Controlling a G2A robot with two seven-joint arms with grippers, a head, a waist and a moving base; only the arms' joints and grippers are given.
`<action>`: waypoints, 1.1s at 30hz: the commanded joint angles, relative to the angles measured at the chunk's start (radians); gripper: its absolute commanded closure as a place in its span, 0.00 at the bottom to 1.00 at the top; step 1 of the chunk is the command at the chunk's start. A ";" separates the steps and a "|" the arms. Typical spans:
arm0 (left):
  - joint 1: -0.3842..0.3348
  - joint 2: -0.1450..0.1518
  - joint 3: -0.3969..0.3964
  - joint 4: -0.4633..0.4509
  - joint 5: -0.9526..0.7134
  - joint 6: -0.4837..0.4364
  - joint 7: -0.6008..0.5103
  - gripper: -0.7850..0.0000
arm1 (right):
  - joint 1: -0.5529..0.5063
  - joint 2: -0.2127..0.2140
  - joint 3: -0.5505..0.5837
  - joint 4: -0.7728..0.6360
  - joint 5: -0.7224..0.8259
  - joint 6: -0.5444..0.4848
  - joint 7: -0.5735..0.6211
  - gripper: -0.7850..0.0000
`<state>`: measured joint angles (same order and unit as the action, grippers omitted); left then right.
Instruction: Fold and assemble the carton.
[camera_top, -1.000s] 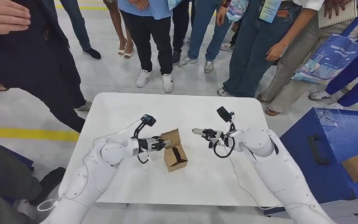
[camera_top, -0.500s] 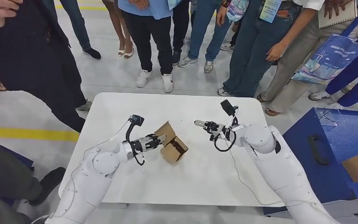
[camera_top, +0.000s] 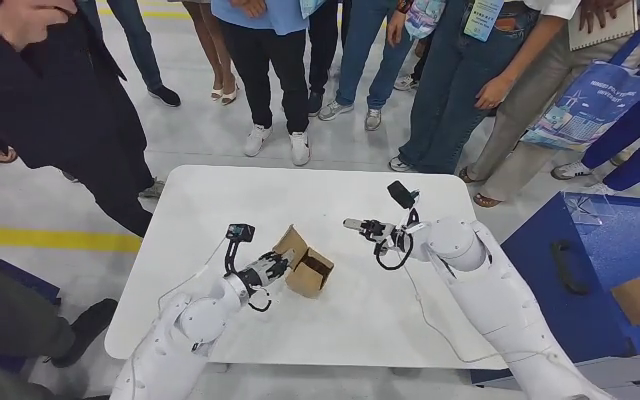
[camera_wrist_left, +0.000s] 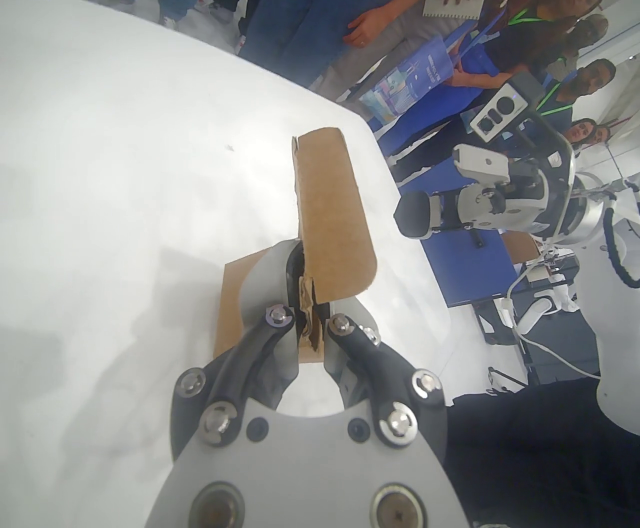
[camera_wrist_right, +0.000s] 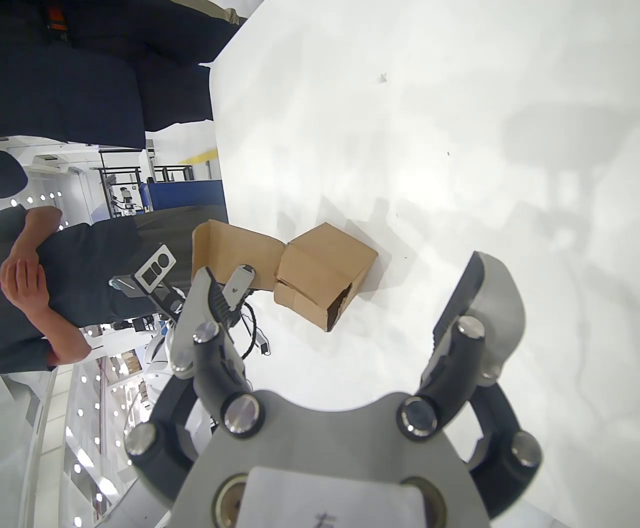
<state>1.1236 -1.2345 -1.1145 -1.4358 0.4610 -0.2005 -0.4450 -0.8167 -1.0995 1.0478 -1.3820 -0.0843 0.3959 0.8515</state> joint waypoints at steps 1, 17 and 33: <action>0.000 0.001 -0.001 0.000 0.007 0.009 -0.011 0.00 | 0.005 -0.001 -0.004 0.009 -0.003 -0.001 0.006 0.00; 0.020 0.024 -0.016 -0.102 -0.080 -0.205 -0.259 0.00 | 0.003 0.009 -0.002 0.043 -0.065 -0.018 0.077 0.00; -0.027 0.022 0.031 -0.094 -0.038 -0.206 -0.261 0.00 | 0.033 -0.007 -0.149 0.132 -0.245 -0.056 0.202 0.00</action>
<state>1.0985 -1.2128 -1.0825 -1.5282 0.4122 -0.4099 -0.7071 -0.7858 -1.1041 0.9044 -1.2549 -0.3320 0.3403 1.0535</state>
